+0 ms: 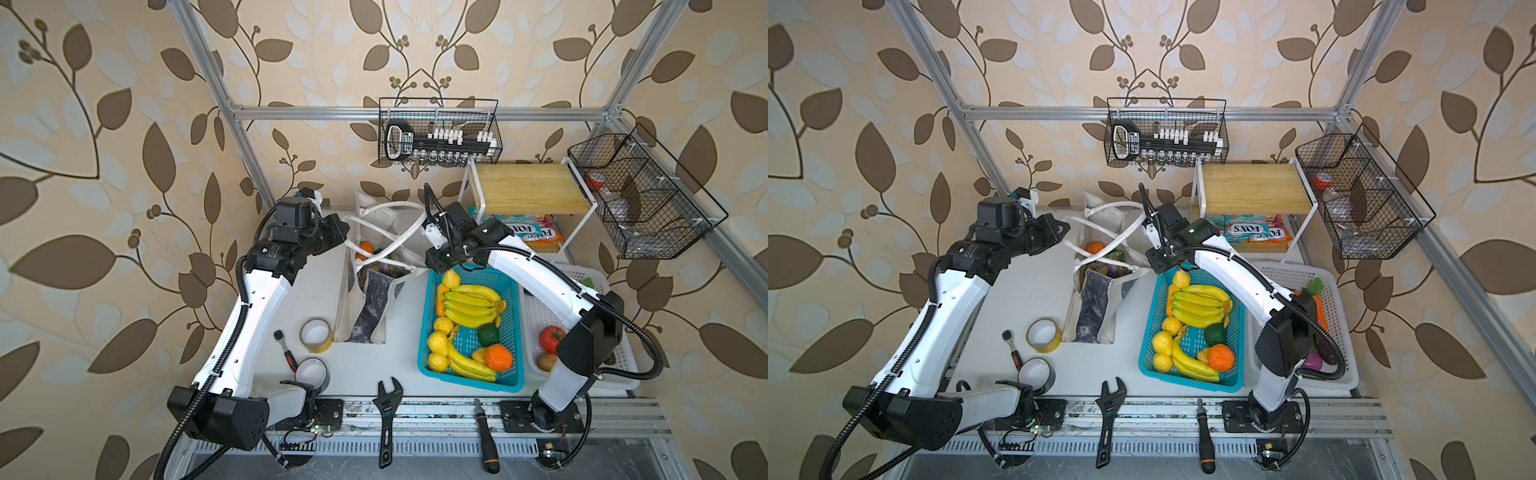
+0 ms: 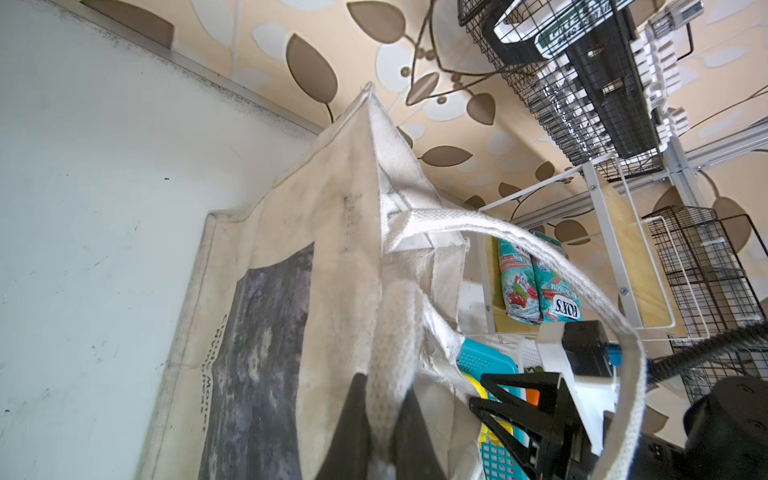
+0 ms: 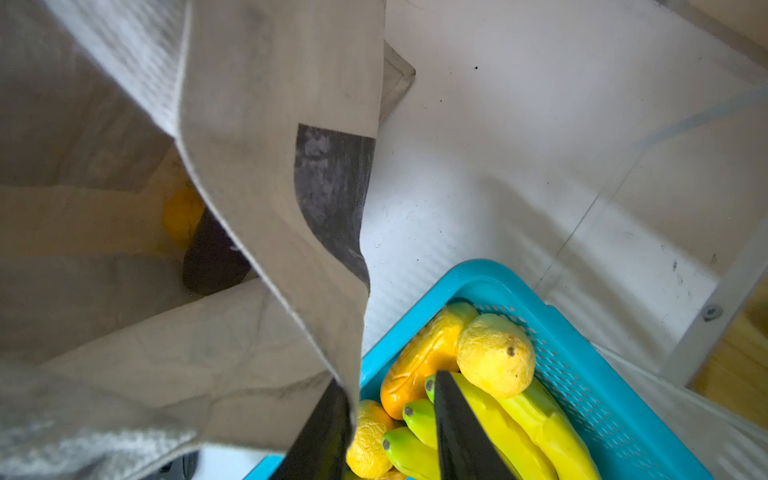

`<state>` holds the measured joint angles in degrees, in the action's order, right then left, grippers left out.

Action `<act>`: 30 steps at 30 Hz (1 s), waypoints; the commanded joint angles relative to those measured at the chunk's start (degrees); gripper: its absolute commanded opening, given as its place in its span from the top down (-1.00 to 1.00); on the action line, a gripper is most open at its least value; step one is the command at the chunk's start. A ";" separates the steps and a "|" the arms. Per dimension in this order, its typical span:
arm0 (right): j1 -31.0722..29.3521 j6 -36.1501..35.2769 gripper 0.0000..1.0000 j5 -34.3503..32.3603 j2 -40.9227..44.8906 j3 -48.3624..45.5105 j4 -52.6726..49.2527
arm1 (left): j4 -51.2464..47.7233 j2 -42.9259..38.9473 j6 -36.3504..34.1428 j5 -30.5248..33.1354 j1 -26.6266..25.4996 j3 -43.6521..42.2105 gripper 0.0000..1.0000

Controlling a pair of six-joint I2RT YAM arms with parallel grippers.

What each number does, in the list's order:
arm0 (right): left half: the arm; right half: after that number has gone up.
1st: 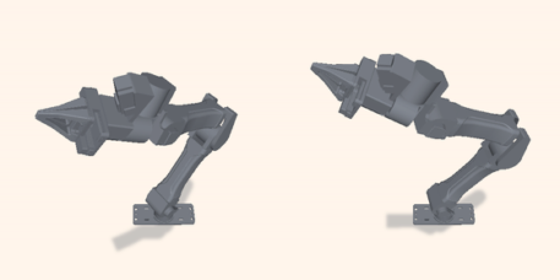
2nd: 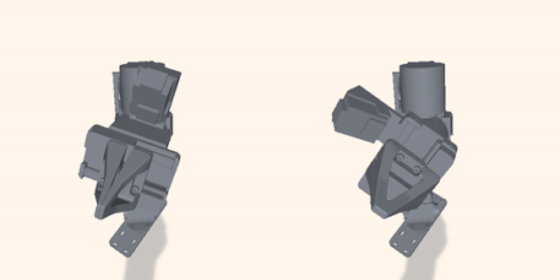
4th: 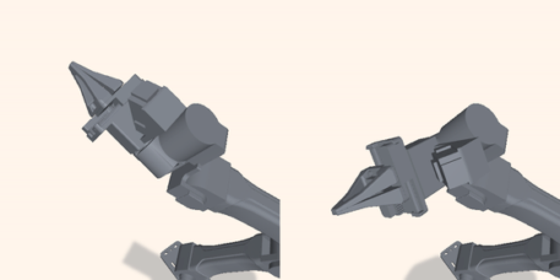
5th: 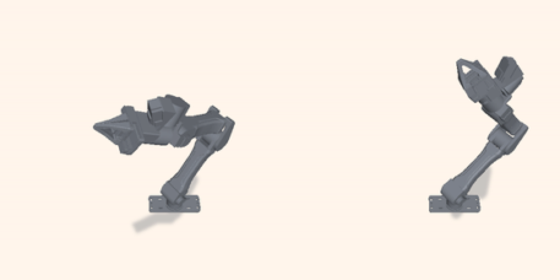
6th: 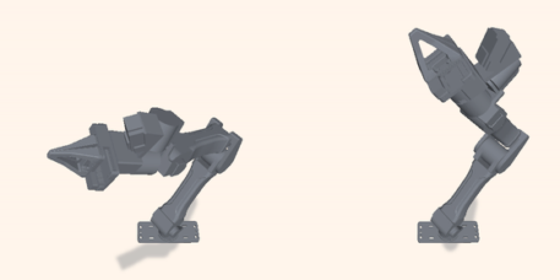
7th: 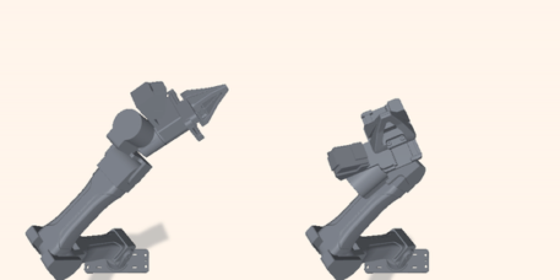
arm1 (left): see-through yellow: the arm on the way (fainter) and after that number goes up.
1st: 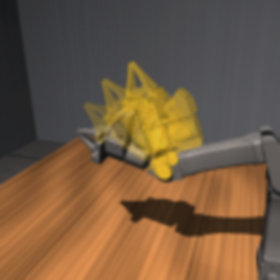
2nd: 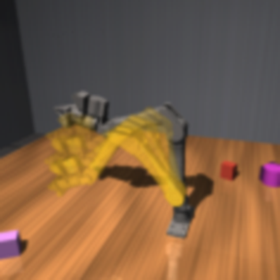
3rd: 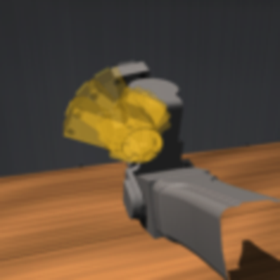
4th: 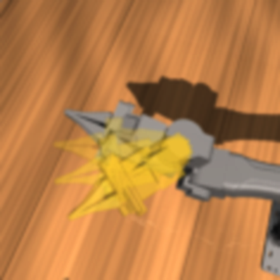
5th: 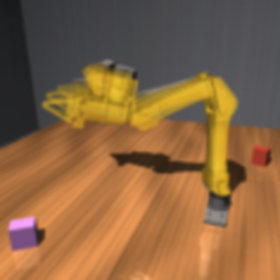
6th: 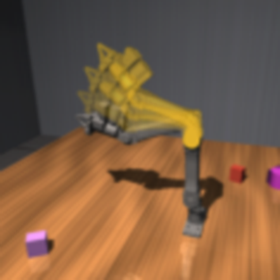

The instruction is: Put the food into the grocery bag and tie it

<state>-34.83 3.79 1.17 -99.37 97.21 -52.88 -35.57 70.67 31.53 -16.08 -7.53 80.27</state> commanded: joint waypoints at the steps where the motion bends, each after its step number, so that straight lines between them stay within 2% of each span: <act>1: 0.91 -3.91 0.44 1.52 3.27 -2.92 -2.77 | 3.12 -2.65 -0.48 2.18 1.82 0.44 1.00; 3: 0.39 -6.89 0.45 5.37 3.39 -3.16 -3.63 | 4.18 -2.06 0.30 -1.61 1.82 0.17 1.00; 6: -1.60 -9.68 0.40 -0.82 1.30 0.43 -11.98 | 4.40 -2.50 0.71 -2.11 2.24 -0.41 1.00; 7: -1.23 -8.93 0.39 -0.04 2.78 -0.69 -9.84 | 4.99 -2.93 0.92 -2.48 2.34 -1.03 1.00; 10: 2.63 -5.32 0.33 7.89 7.12 -3.12 -4.37 | 4.04 -3.26 0.44 -1.85 2.42 -0.96 1.00; 12: 3.02 -3.69 0.25 8.45 9.64 -4.51 0.80 | 3.86 -3.67 0.29 -0.25 2.53 -1.30 1.00; 15: 3.42 -0.19 0.14 11.57 11.99 -5.71 8.19 | 6.29 -4.30 1.95 -2.71 2.65 -3.05 1.00; 19: 3.92 9.58 -0.22 16.22 13.68 -7.56 18.46 | 9.55 -4.23 4.20 -7.47 2.67 -4.95 1.00; 20: 3.94 12.24 -0.36 18.31 14.14 -8.32 21.60 | 9.59 -4.23 4.40 -8.19 2.68 -5.12 1.00; 21: 4.03 14.44 -0.67 20.13 14.50 -8.81 23.76 | 9.48 -4.31 4.42 -8.44 2.64 -5.12 1.00; 22: 4.03 17.19 -0.86 21.41 14.67 -9.29 25.74 | 9.37 -4.63 4.32 -8.28 2.70 -5.12 1.00; 23: 4.02 19.42 -0.95 22.55 14.42 -9.28 26.86 | 9.17 -4.90 4.12 -8.08 2.69 -5.12 1.00; 27: 4.17 24.62 -0.88 19.89 12.38 -9.47 28.18 | 8.41 -5.37 3.72 -8.18 2.70 -4.67 1.00; 30: 4.47 29.09 -0.81 20.93 10.97 -11.48 30.55 | 8.37 -5.96 3.55 -8.06 2.69 -5.11 1.00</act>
<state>-30.79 26.06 20.38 -86.43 88.05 -26.09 -29.65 67.13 34.98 -23.59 -5.52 74.85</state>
